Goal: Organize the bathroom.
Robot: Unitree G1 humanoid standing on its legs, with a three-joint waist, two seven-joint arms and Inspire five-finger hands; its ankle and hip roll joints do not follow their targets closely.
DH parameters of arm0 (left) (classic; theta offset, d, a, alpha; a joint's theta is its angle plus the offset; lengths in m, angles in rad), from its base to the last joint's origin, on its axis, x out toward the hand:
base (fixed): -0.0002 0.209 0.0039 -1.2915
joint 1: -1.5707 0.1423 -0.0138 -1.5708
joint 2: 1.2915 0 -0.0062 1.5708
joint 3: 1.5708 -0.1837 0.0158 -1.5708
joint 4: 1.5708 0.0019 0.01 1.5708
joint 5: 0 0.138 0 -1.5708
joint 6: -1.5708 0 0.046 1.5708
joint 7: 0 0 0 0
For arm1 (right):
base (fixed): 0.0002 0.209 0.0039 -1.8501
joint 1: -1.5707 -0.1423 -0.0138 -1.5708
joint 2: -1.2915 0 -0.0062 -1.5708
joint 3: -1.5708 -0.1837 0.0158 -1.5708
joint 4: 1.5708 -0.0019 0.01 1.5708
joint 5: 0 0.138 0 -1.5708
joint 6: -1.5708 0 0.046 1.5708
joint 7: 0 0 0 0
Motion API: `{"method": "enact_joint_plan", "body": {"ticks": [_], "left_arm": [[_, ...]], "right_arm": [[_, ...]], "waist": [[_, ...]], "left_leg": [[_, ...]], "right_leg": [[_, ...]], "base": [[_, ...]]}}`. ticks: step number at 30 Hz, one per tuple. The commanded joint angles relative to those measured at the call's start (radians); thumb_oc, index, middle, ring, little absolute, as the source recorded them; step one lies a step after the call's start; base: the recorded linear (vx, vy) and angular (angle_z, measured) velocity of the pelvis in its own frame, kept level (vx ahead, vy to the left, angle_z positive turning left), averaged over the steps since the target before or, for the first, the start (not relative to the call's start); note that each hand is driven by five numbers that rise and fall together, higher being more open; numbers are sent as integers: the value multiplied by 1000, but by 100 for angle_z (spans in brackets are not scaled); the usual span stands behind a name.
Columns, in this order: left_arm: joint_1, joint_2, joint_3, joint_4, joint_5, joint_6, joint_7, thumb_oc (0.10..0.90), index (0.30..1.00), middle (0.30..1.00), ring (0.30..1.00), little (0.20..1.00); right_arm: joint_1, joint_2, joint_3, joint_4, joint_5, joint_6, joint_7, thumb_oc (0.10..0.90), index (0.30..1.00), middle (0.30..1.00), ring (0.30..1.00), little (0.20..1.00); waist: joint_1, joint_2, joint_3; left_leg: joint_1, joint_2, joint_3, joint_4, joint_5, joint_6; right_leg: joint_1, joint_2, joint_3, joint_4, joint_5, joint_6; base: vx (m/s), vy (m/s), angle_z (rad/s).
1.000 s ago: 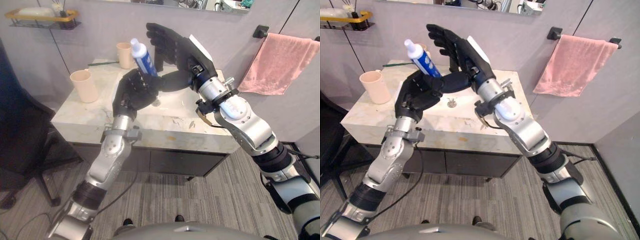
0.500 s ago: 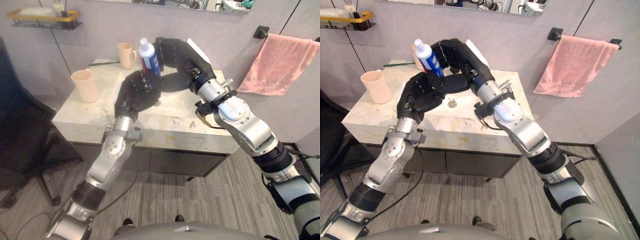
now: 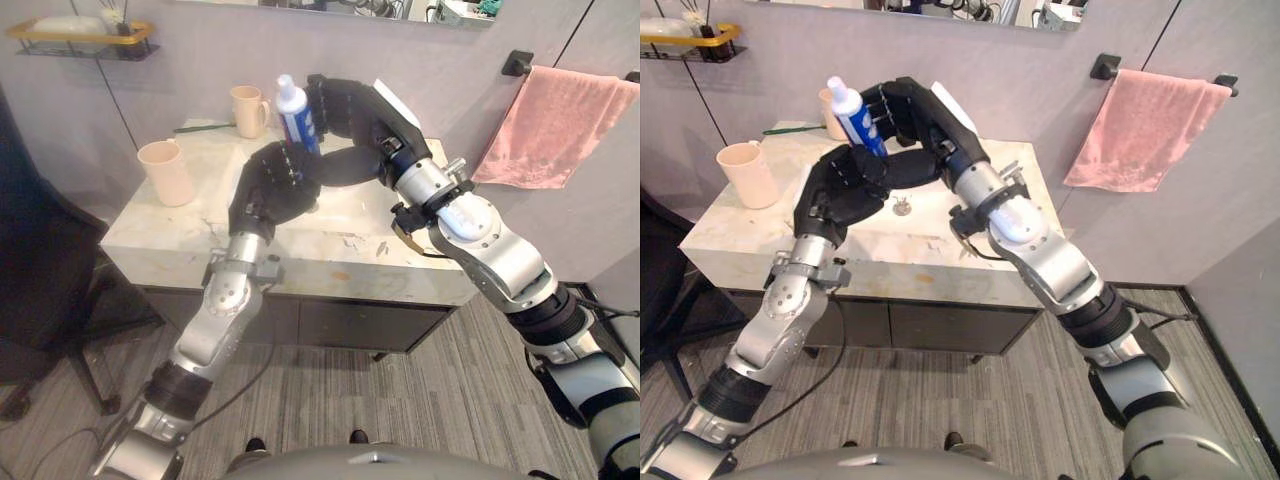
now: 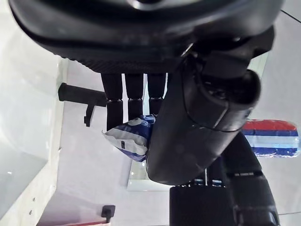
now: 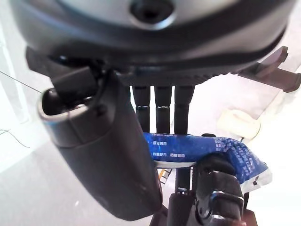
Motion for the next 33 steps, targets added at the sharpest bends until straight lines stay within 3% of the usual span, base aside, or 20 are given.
{"method": "enact_joint_plan", "body": {"ticks": [1,13,14,15,16,17,31,33], "left_arm": [[-137,10,-16,1,76,-96,-8,400,300,300,300,300],[-121,15,-18,29,90,-107,-4,400,300,300,300,300],[-120,16,-18,29,92,-109,-5,400,300,300,300,300],[-119,16,-17,25,93,-106,-5,400,300,300,300,300],[-119,16,-17,23,93,-106,-3,400,300,300,300,300],[-121,16,-15,20,98,-103,-1,400,300,300,300,300],[-112,20,-12,22,108,-103,26,405,307,307,307,307],[-105,22,-2,17,106,-105,41,598,596,596,596,596]], "right_arm": [[-178,10,-102,-28,26,-93,-52,800,900,900,900,900],[-173,-2,-115,-45,41,-89,-50,800,900,900,900,900],[-170,-2,-114,-46,44,-84,-45,673,709,709,709,709],[-169,0,-111,-49,44,-76,-44,574,561,561,561,561],[-167,1,-108,-49,42,-76,-42,546,519,519,519,519],[-164,5,-104,-44,37,-76,-30,400,300,300,300,300],[-170,7,-108,-34,1,-101,-36,400,300,300,300,300],[-178,4,-110,-26,-18,-114,-37,400,300,300,300,300]], "waist": [[24,7,-70],[20,6,-71],[20,5,-71],[20,5,-71],[20,5,-71],[20,6,-71],[29,6,-69],[35,5,-69]], "left_leg": [[35,-52,-33,3,-130,59],[37,-51,-29,3,-130,60],[37,-50,-28,3,-130,60],[38,-50,-28,3,-131,60],[38,-50,-28,3,-131,60],[38,-50,-28,3,-131,60],[38,-51,-36,3,-131,61],[36,-53,-42,3,-130,62]], "right_leg": [[-10,-4,26,27,-57,33],[-12,-4,33,29,-58,34],[-12,-4,33,29,-58,33],[-12,-4,33,29,-58,33],[-11,-4,33,29,-57,33],[-11,-3,34,27,-57,32],[-6,-10,21,34,-63,32],[-5,-13,17,36,-64,33]], "base": [[0,0,0],[0,0,0],[0,0,0],[0,0,0],[0,0,0],[0,0,0],[2,5,0],[6,45,2]]}}
